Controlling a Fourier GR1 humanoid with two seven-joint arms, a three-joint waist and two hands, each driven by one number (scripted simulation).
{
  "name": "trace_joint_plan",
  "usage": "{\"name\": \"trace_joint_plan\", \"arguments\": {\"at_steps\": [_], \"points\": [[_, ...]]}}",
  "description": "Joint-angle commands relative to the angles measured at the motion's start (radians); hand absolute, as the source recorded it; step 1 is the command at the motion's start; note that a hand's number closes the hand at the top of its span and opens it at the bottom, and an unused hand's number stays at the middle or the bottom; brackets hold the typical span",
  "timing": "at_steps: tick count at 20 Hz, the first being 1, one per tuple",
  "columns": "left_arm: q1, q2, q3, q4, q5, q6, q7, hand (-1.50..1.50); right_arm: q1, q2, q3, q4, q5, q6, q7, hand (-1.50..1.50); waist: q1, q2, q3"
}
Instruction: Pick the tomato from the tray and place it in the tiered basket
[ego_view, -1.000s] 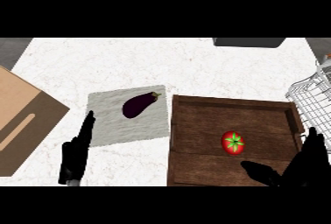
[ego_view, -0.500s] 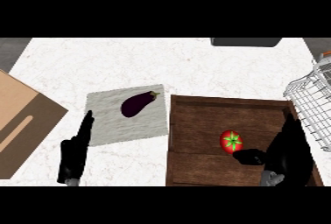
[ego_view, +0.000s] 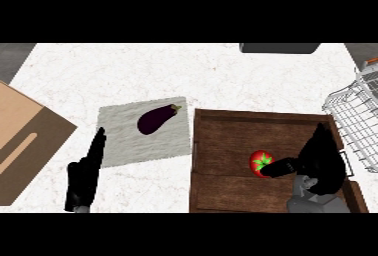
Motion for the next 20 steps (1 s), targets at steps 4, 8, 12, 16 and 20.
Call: {"name": "trace_joint_plan", "arguments": {"at_steps": [4,8,12,16,20], "points": [[0.008,-0.004,-0.008,-0.024,-0.005,0.007,0.043,0.0,-0.069,0.001,-0.043,0.077,-0.067,0.073,0.237,-1.5,-0.003,-0.001,-0.001],[-0.028,-0.015,-0.011,0.027,-0.034,0.019,0.027,0.0,-0.132,0.001,-0.064,0.156,-0.084,0.06,0.237,-1.5,-0.008,0.003,-0.002],[0.026,-0.001,-0.008,-0.015,-0.01,-0.009,0.024,0.0,-0.15,0.001,-0.11,0.203,-0.106,0.074,0.237,-1.5,0.001,-0.001,-0.001],[-0.004,0.013,0.025,0.012,0.005,-0.025,0.018,0.0,-0.141,0.001,-0.109,0.225,-0.147,0.055,0.237,-1.5,-0.009,-0.001,-0.001],[-0.018,-0.033,-0.001,0.036,-0.025,0.012,0.016,0.0,-0.17,0.001,-0.116,0.277,-0.179,0.0,0.237,-1.5,-0.008,0.002,-0.001]]}}
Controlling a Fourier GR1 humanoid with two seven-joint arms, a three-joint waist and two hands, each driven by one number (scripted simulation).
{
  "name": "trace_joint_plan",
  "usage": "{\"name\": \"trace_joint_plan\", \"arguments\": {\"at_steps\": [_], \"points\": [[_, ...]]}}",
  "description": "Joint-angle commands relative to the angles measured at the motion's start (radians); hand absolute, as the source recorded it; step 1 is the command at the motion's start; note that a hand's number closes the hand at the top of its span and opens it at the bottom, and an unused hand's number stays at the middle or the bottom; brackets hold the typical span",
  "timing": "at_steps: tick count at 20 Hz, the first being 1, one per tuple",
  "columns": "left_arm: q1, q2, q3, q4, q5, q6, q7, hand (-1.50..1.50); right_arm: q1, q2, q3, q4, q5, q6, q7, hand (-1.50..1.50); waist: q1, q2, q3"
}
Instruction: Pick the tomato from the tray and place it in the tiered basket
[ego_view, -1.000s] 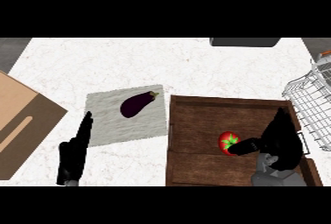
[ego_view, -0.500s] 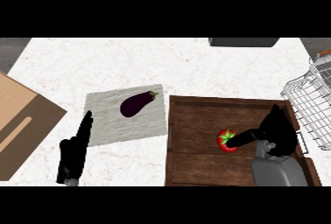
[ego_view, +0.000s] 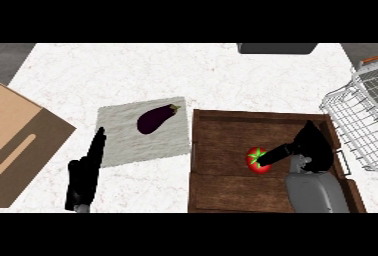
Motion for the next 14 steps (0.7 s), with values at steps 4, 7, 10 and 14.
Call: {"name": "trace_joint_plan", "arguments": {"at_steps": [4,7,10,14], "points": [[0.005,-0.012,-0.005,-0.021,-0.003,0.004,0.028,0.0,-0.036,0.002,0.015,0.098,-0.039,-0.038,0.233,-1.5,0.003,0.008,0.003],[0.059,0.002,0.002,0.005,0.0,-0.018,-0.035,0.0,-0.022,0.002,0.03,0.101,-0.055,-0.06,0.233,-1.5,0.007,0.007,0.001],[0.014,-0.025,-0.014,-0.004,-0.019,0.006,0.005,0.0,-0.015,0.002,0.048,0.098,-0.05,-0.06,0.233,1.5,-0.006,0.007,0.002],[0.06,-0.002,-0.014,-0.063,-0.015,-0.01,0.023,0.0,0.013,0.001,0.099,0.121,-0.025,-0.106,0.219,1.5,0.002,0.007,0.003]]}}
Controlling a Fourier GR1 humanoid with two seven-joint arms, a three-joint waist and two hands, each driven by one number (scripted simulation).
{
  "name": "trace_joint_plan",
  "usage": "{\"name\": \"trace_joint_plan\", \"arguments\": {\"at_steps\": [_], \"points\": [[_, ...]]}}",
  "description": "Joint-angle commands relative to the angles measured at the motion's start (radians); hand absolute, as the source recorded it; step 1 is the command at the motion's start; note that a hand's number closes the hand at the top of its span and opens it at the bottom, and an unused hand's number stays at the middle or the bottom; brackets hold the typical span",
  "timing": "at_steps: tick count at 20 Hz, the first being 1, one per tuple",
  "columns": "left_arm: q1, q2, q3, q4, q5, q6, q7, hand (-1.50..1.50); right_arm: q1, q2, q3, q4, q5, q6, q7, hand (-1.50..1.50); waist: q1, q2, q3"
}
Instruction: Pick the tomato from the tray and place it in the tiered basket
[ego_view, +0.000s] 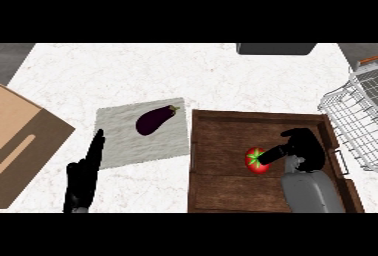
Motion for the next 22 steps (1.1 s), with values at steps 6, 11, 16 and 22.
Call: {"name": "trace_joint_plan", "arguments": {"at_steps": [6,11,16,22], "points": [[-0.027,-0.036,0.019,0.078,0.002,-0.005,-0.034,0.0,0.001,0.013,0.139,0.077,0.093,-0.051,0.174,1.5,-0.006,0.015,0.008],[0.013,-0.013,0.01,0.02,-0.001,-0.018,0.002,0.0,-0.058,0.013,0.132,0.094,0.205,-0.036,0.195,1.5,0.0,0.014,0.008],[-0.011,-0.002,0.052,0.024,0.012,-0.014,0.01,0.0,0.267,-0.125,0.014,-0.195,0.134,-0.018,-0.099,1.5,-0.048,0.006,0.009],[0.01,0.003,0.053,0.036,0.006,-0.024,-0.018,0.0,0.536,-0.204,-0.13,-0.579,-0.011,-0.03,-0.241,1.5,-0.064,0.003,0.007]]}}
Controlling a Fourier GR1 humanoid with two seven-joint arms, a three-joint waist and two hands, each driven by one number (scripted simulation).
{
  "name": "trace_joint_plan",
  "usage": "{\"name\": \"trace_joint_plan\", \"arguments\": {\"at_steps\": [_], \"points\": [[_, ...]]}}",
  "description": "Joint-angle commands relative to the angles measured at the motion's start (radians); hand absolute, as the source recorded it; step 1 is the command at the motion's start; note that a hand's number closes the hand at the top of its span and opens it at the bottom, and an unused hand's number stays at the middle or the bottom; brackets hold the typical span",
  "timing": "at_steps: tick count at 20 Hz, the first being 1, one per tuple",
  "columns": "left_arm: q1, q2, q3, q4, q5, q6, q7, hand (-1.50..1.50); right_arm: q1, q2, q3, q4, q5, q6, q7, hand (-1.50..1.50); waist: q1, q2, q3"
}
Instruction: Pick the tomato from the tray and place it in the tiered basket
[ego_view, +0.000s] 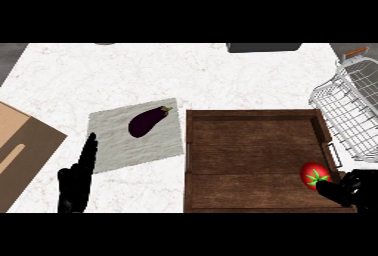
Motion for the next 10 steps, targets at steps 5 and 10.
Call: {"name": "trace_joint_plan", "arguments": {"at_steps": [5,10], "points": [[0.015,0.006,0.006,-0.008,-0.007,0.006,0.028,0.0,0.139,-0.016,-0.195,-0.516,-0.088,-0.035,0.051,1.5,-0.005,0.003,-0.003],[0.002,-0.035,-0.011,0.02,-0.011,0.01,0.012,0.0,0.109,-0.128,-0.299,-0.759,-0.082,0.113,0.119,1.5,0.014,0.009,-0.005]]}}
